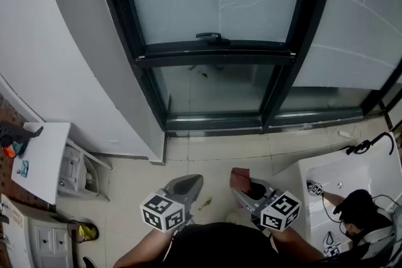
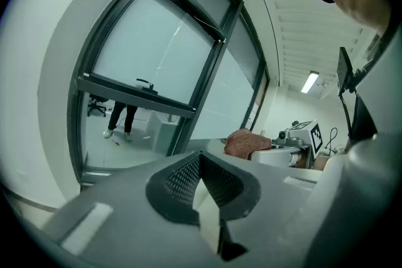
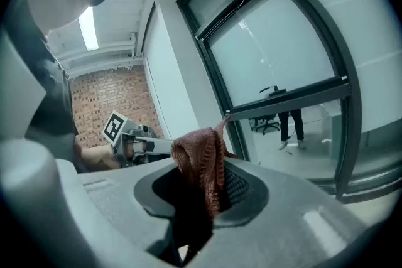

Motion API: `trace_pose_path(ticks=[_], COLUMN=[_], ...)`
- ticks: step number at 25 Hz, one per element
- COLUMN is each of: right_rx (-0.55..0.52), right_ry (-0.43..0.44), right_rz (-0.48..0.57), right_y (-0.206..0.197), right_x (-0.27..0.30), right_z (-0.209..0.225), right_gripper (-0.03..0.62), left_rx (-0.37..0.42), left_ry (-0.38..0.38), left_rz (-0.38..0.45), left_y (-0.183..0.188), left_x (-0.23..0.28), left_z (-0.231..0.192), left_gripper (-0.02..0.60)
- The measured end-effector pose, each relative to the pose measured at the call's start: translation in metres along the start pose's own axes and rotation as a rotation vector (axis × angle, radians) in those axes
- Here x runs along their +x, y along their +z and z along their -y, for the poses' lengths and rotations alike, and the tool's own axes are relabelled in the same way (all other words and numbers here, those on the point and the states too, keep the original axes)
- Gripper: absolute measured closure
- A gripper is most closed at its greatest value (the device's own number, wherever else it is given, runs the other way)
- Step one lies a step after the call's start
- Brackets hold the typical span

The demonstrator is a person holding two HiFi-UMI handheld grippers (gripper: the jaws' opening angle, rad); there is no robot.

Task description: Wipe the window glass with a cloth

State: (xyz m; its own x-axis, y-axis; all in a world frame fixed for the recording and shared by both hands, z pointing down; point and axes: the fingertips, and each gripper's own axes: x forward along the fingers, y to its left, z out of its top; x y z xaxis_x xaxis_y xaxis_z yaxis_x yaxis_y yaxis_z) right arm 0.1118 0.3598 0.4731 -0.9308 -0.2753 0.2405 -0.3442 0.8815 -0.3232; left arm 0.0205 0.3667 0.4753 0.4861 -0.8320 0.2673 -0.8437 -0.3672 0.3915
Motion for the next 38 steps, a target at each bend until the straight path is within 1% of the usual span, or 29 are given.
trace_pose_path(ticks=[8, 16, 21, 23, 27, 30, 33, 35, 38], right_rx=[-0.005, 0.001, 0.008, 0.013, 0.020, 0.015, 0.015, 0.016, 0.028], right_ry=[-0.005, -0.038, -0.044, -0.044, -0.059, -0.103, -0.147, -0.195, -0.324], right_rz=[0.034, 0.074, 0.075, 0.077, 0.070, 0.078, 0.100, 0.127, 0.178], right_y=[0.009, 0.020, 0.024, 0.027, 0.030, 0.041, 0.060, 0.083, 0.126], right_x=[-0.020, -0.056, -0.054, -0.048, -0.025, -0.001, 0.034, 0.059, 0.088], right_z=[0.028, 0.085, 0.116, 0.126, 0.153, 0.177, 0.206, 0.229, 0.271], right_gripper=[0.513, 0.513, 0.513, 0.513, 0.513, 0.513, 0.513, 0.513, 0.513], left_rx=[0.033, 0.051, 0.044, 0.040, 0.039, 0.057, 0.061, 0.066, 0.099], left_ry=[-0.015, -0.007, -0.002, 0.005, 0.011, -0.019, -0.049, -0.072, -0.133], left_rz=[0.011, 0.005, -0.016, -0.027, -0.011, -0.008, -0.012, -0.001, 0.001], left_y=[0.011, 0.016, 0.017, 0.018, 0.033, 0.047, 0.069, 0.093, 0.136], left_x=[0.030, 0.081, 0.103, 0.110, 0.130, 0.150, 0.169, 0.183, 0.211], left_z=[0.020, 0.047, 0.048, 0.039, 0.007, -0.022, -0.061, -0.091, -0.136], left_gripper=[0.565, 0.565, 0.565, 0.565, 0.565, 0.565, 0.565, 0.565, 0.565])
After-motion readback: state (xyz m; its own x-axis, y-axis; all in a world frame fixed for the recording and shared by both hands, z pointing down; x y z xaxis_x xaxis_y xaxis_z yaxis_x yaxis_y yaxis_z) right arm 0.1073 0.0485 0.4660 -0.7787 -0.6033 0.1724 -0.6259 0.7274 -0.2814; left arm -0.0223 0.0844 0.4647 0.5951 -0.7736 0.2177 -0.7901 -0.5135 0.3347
